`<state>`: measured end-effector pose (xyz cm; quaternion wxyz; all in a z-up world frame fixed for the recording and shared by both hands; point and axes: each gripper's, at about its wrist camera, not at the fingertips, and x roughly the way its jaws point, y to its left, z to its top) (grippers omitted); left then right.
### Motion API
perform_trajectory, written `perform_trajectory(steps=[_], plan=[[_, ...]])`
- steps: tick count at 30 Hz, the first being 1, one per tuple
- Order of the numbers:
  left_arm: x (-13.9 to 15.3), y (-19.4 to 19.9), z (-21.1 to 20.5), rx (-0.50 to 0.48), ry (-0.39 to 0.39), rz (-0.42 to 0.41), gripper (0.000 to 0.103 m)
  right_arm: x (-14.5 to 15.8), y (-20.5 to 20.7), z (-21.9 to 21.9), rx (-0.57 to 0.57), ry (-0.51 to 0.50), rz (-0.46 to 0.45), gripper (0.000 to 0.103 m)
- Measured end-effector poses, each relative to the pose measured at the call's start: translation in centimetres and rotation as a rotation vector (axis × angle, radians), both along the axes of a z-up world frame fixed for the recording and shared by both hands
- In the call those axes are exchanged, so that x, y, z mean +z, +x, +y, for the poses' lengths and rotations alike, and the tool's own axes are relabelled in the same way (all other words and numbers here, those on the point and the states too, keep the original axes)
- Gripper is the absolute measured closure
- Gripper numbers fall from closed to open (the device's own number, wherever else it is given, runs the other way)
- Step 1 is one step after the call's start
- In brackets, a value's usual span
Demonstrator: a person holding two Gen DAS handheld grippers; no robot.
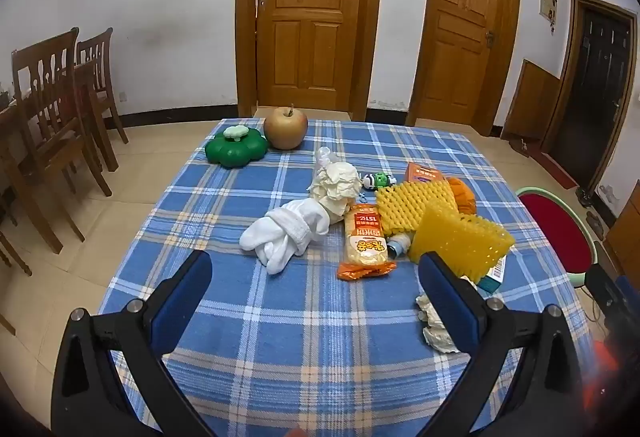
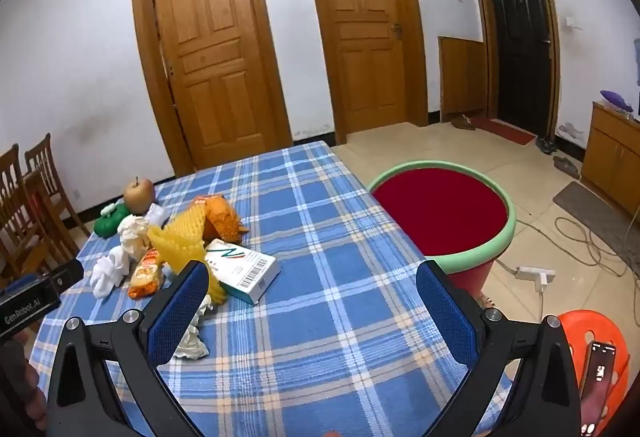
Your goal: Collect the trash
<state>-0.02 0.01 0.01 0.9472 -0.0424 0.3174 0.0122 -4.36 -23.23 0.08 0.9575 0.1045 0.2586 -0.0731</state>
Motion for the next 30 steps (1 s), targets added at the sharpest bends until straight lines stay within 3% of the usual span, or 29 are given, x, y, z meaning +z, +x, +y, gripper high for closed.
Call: perform_trajectory(steps=[18, 30], plan=[[0.7, -0.4, -0.4, 0.000, -0.007, 0.002, 0.002, 0.2, -0.1, 0.2, -0.018, -0.031, 0.008, 0.000], [-0.6, -0.2, -0.5, -0.012, -0.012, 0.012, 0.002, 0.3, -0.1, 0.1, -0.016, -0.029, 0.009, 0.000]])
